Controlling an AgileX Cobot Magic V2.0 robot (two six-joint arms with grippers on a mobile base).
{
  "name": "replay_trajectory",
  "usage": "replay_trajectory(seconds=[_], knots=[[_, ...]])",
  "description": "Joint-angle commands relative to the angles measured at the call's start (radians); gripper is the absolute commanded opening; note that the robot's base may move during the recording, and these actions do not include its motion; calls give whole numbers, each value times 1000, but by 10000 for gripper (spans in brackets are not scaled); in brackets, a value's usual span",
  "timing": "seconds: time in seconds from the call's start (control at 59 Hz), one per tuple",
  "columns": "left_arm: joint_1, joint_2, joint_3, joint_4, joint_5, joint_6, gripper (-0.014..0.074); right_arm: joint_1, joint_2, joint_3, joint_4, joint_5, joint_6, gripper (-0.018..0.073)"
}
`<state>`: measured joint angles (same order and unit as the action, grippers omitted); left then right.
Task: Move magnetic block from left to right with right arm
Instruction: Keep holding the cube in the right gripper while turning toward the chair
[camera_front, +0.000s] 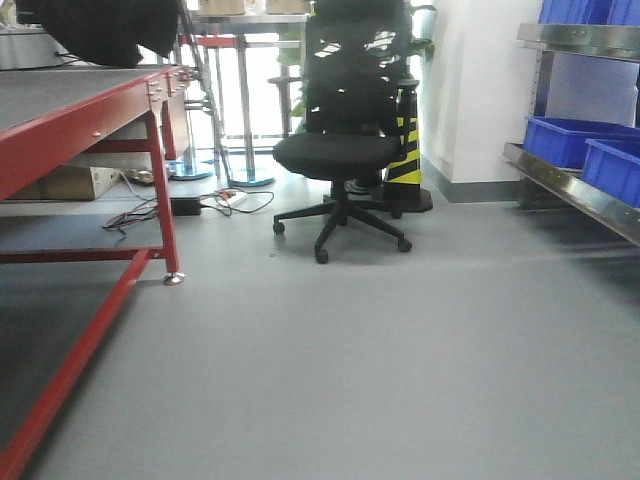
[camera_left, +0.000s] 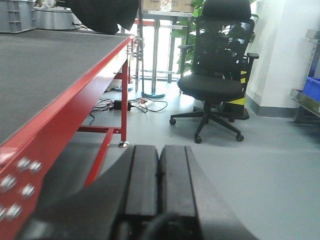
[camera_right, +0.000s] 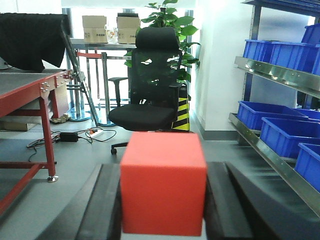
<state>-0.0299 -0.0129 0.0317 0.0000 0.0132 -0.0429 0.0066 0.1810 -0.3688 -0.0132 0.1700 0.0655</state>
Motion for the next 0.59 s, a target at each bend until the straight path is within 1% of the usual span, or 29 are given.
replay_trajectory(seconds=[0.0,0.576], knots=[[-3,-6,9,0,-88,-4,-116,-7,11,-30,-9,-83,-12,212],[-3,-6,9,0,-88,-4,-116,-7,11,-30,-9,-83,-12,212]])
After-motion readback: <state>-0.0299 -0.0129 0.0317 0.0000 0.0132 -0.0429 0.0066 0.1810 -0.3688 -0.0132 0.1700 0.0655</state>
